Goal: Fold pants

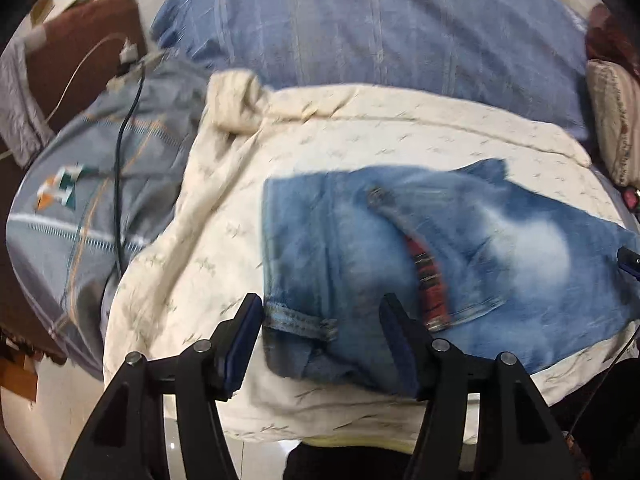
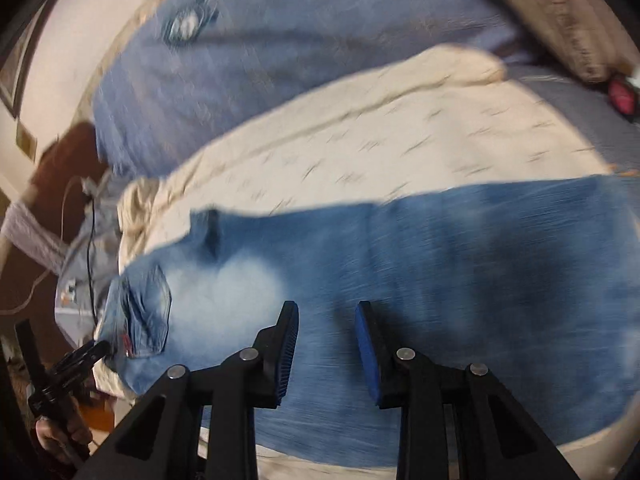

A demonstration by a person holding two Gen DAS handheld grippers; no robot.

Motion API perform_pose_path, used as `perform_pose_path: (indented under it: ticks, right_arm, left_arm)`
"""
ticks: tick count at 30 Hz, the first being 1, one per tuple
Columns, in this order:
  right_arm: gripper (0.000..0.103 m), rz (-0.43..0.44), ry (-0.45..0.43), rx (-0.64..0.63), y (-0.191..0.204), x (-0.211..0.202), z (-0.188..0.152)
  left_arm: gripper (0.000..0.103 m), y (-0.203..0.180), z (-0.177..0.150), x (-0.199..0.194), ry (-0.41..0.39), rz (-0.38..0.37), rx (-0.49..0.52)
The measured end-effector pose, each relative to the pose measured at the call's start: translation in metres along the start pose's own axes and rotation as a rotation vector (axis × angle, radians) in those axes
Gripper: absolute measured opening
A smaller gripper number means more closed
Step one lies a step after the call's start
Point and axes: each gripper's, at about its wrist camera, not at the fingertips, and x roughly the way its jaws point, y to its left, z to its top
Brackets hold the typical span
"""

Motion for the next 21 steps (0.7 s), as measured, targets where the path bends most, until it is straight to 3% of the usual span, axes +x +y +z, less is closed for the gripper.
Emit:
perform_pose_path:
  ticks: [4,7,8,10,11,13,17,21]
  right_arm:
    - [0.033,-0.094,0.007,0.052,-0.04,-0.019,0.0]
    - [0.033,-0.189,0.107,0.111,-0.085,-0.022,-0.006]
    - [0.033,-0.192,0.116,0.139,-0.097,-0.024,-0.008]
    - [0.033,-0.12,0.096,0.198,-0.113,-0.033,-0.01]
    - [0.033,-0.134,0.093,0.2,-0.116,-0.037,-0.01]
    - [0.033,-0.171,0.059,0.184,-0.114,-0.045,-0.006]
    - [0.033,-0.075,0.01,0.156,-0.094,-0.048,0.001]
    - [0.033,-0.044,0.027,0.044,-0.047,-0.028,-0.003]
  left_arm:
    - [0.064,-0.024,0.003,0.006,0.016,-0.04,0.051]
    - [0.064,-0.046,0.0,0.027,0.077,-0.053,0.099]
    - [0.064,-0.052,-0.002,0.037,0.104,-0.037,0.121]
    - [0.066,-0.058,-0.005,0.042,0.106,0.001,0.137]
    - [0.066,-0.059,-0.004,0.041,0.106,0.005,0.137]
    - [0.066,-0.063,0.0,0.035,0.101,0.015,0.144]
    - [0.066,-0.08,0.003,0.009,0.017,0.008,0.172]
    - [0.066,-0.109,0.004,-0.015,-0.064,0.032,0.249]
